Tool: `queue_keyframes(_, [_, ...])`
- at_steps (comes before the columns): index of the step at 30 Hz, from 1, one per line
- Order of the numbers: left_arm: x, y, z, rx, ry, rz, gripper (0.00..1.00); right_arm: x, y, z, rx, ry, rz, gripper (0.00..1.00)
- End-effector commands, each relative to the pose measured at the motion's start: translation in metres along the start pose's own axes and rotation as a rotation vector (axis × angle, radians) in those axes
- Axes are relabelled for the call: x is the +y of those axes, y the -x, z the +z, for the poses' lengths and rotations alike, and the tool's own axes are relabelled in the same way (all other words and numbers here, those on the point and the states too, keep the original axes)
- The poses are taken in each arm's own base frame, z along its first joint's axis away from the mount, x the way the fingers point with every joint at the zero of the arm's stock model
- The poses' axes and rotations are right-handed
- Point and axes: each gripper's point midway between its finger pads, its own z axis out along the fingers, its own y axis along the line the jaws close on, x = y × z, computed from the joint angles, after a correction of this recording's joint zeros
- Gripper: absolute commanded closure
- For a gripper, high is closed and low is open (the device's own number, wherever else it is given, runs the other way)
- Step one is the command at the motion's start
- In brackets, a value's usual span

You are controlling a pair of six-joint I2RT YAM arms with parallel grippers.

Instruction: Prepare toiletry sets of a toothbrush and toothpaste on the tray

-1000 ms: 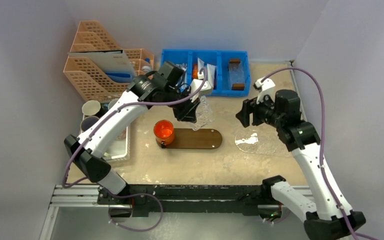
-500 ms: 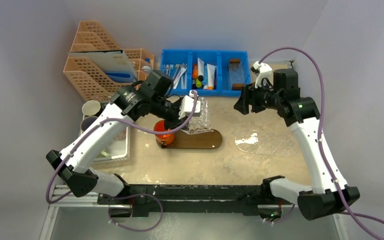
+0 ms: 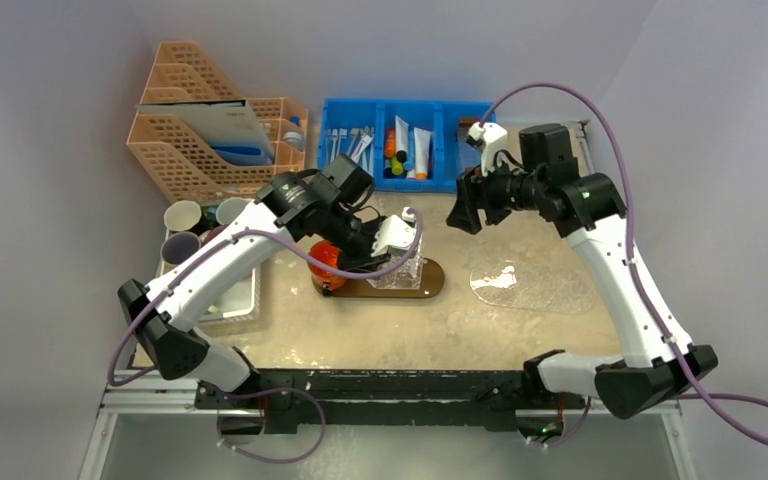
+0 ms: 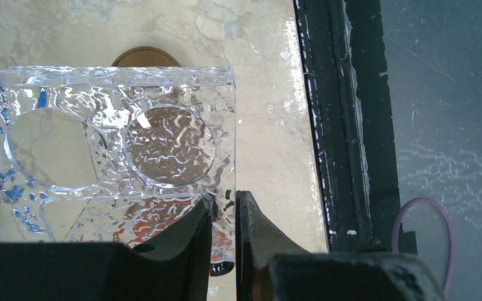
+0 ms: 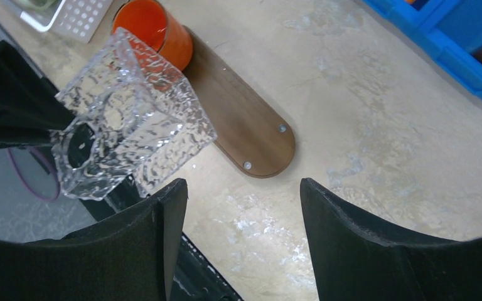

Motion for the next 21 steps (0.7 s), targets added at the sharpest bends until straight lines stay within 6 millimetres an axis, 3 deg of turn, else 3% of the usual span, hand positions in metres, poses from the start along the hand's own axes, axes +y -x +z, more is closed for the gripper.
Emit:
queue_keyframes(1, [-0.003, 0.011, -0.001, -0.015, -0.009, 0.071, 1.0, 0.022, 0.005, -0.006, 0.01, 0.089, -0.065, 0.3])
queue_keyframes(21, [-0.016, 0.012, 0.022, 0.066, -0.048, 0.169, 1.0, 0.068, -0.012, 0.02, 0.16, 0.304, -0.148, 0.34])
